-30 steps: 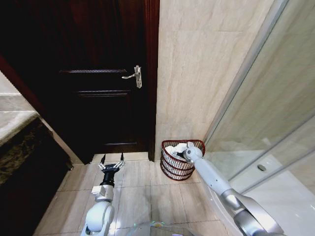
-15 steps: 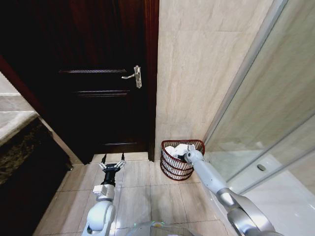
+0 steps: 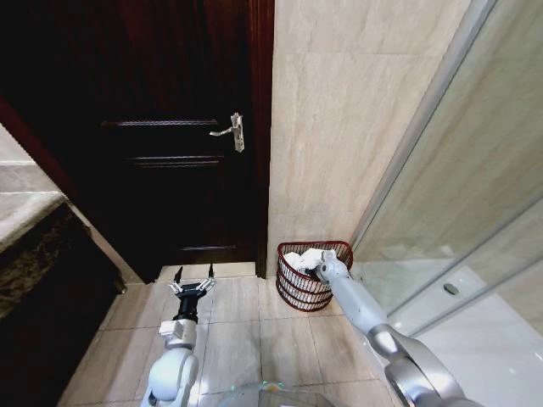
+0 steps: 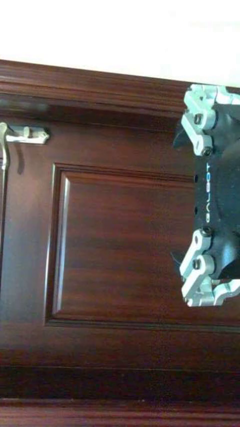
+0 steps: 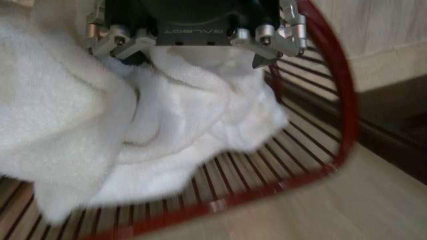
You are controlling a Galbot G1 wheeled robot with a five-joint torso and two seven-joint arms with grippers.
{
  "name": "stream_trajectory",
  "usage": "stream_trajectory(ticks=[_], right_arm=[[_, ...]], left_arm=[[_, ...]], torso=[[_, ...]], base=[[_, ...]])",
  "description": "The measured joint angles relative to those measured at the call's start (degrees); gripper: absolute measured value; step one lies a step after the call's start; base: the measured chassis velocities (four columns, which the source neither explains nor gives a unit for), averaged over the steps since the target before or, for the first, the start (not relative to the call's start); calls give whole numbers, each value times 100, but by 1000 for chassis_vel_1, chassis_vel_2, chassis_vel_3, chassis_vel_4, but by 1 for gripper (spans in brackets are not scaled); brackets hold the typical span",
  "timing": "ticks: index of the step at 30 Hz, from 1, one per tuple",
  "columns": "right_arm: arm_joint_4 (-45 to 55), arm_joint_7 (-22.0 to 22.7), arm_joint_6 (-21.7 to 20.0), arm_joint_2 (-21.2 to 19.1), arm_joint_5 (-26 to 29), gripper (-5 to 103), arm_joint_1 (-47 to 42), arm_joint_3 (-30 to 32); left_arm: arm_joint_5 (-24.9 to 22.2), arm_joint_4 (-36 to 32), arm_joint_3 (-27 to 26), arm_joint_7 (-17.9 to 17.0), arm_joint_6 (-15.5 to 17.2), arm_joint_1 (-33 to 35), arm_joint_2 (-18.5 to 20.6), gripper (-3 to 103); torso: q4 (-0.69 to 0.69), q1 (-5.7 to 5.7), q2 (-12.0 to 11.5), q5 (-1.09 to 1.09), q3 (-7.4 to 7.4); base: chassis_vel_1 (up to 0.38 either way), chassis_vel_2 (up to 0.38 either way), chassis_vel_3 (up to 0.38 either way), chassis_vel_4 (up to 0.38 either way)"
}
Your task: Discard the used towel into the hamper.
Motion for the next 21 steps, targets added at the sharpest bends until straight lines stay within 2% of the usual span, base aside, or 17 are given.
stream_trajectory(ticks=[7,11,16,21], right_arm=[[962,400,-2,-267,247,100,-138,-1],[1118,596,-2,-205,425,100,-82,-7],[600,601,-2,116,394,100,89,6],[-156,228,-1,363,-35,100,163,141]], left_arm=[[0,-17,27,0,-1,24,11,100],[0,2,51,3,-5,21,11,100],[-7,-14,48,6,11,-10,41,100],[-36,-25,-4,4,21,1,82,100]], torso=[[0,0,0,-1,-1],[0,0,0,-2,-1],[2,0,0,-1,-1],[1,0,0,-1,-1]], base=[[0,0,0,0],[0,0,0,0],[0,0,0,0],[0,0,0,0]])
